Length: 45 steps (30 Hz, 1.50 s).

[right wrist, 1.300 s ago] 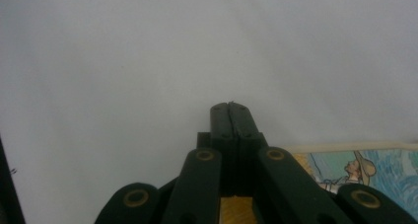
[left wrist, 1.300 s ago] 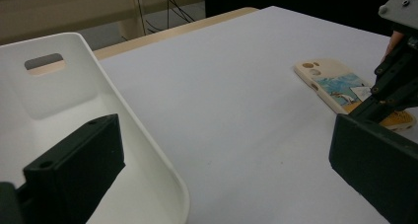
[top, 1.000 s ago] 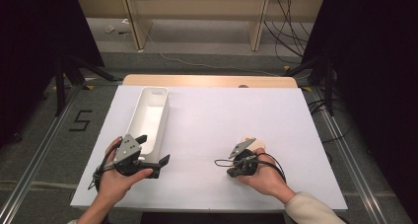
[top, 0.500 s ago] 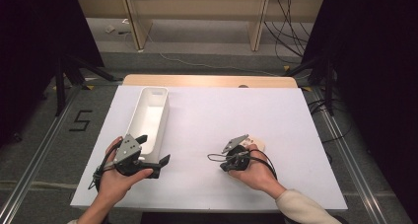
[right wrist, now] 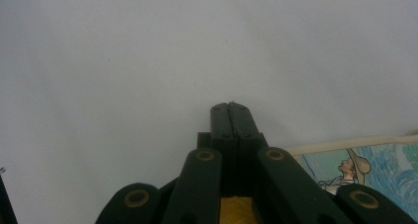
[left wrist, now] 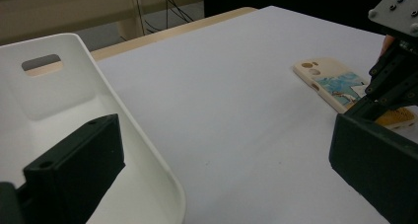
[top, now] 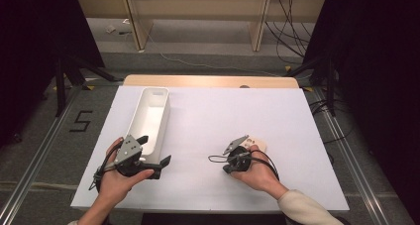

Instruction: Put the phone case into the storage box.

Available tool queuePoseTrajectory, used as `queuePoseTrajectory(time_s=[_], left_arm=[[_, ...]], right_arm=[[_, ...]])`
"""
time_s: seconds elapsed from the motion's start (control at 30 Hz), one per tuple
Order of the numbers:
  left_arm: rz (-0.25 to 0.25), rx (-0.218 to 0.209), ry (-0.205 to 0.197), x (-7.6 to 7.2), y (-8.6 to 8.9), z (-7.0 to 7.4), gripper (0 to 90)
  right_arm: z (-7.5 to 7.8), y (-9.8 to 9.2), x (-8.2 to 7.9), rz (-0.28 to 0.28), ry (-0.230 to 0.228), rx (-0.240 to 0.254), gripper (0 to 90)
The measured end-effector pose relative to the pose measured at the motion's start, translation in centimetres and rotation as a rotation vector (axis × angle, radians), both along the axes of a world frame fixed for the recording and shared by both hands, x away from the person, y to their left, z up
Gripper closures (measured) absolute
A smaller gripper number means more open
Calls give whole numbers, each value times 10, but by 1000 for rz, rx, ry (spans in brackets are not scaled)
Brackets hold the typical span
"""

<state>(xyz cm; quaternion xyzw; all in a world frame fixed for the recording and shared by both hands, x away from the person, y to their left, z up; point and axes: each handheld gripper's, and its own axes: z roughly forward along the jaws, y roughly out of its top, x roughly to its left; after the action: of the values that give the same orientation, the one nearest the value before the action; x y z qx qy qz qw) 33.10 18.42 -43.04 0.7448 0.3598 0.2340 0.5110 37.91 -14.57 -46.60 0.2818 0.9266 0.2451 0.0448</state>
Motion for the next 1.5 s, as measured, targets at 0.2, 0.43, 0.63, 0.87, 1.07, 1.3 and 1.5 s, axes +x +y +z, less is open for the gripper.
queuePoseTrajectory(time_s=[0.2, 0.43, 0.63, 0.87, 1.07, 1.3, 1.5], left_arm=[[2, -1, 0, 0, 0, 0, 0], [2, -2, 3, 0, 1, 0, 0], [2, -2, 1, -1, 0, 0, 0], [3, -2, 1, -1, 0, 0, 0], [1, -1, 1, -1, -1, 1, 0], [0, 0, 0, -1, -1, 1, 0], [-2, 1, -1, -1, -1, 1, 0]], right_arm=[[-2, 1, 1, -2, 9, -7, 900], [2, -12, -5, 18, 38, -51, 900], [5, -26, -13, 25, 68, -92, 900], [8, -57, -17, -12, 94, -116, 900], [10, -83, -18, -56, 98, -128, 900], [10, -103, -16, -106, 101, -131, 900], [9, -107, -15, -120, 100, -133, 900]])
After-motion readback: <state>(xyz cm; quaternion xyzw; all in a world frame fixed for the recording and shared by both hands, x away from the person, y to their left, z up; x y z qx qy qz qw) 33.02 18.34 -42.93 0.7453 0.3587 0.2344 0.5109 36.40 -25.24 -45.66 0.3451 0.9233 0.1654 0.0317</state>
